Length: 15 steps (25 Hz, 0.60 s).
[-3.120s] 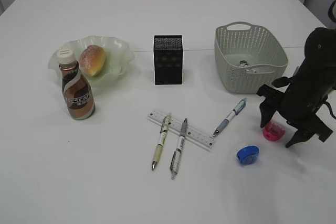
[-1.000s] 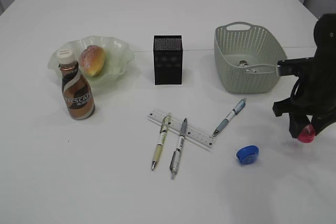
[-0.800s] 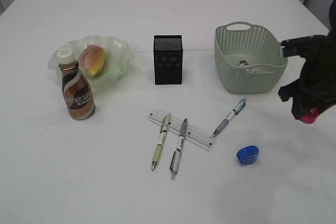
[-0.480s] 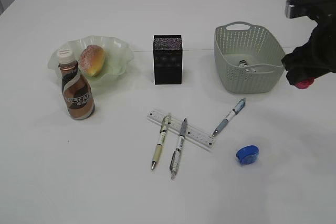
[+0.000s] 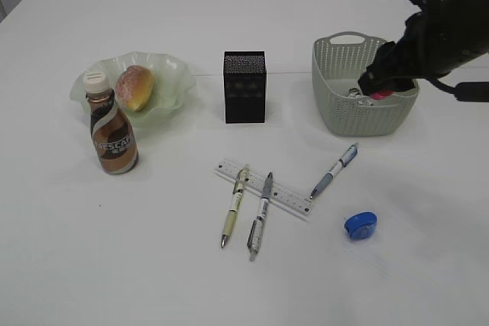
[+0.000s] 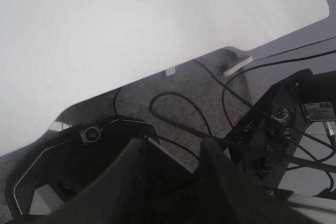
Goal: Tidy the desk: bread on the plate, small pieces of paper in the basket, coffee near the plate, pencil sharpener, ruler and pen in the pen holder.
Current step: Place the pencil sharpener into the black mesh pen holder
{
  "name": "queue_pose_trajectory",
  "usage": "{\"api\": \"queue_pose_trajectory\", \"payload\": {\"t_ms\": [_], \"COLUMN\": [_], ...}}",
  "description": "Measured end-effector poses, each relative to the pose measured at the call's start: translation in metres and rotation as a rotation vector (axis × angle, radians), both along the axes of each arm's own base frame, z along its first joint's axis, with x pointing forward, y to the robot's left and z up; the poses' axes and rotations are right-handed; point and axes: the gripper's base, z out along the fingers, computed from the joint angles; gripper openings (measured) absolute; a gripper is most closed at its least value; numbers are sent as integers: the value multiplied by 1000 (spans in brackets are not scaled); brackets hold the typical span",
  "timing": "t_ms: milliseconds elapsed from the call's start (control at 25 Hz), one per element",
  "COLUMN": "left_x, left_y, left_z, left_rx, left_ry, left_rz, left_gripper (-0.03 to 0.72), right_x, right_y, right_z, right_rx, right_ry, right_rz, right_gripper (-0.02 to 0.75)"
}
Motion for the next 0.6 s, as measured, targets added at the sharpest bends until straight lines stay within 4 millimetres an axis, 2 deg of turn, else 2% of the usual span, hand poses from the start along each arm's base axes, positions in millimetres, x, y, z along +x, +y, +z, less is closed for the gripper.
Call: {"api": "queue_pose_trajectory", "payload": {"t_ms": [120, 280, 600], "left_x": [0, 0, 0], "left_y": [0, -1, -1], "left_z": [0, 1, 1], "left_rx": [-5, -14, -16], "left_ry": [1, 4, 4], "left_rz": [-1, -3, -3], "left_gripper": [254, 254, 254], "right_x": [1, 5, 44], "right_y": [20, 35, 50], "right_z": [4, 11, 28], "right_rx": [2, 58, 190], "right_ry": [-70, -127, -189], "right_rz": [46, 41, -6], "right_gripper": [333, 333, 333]}}
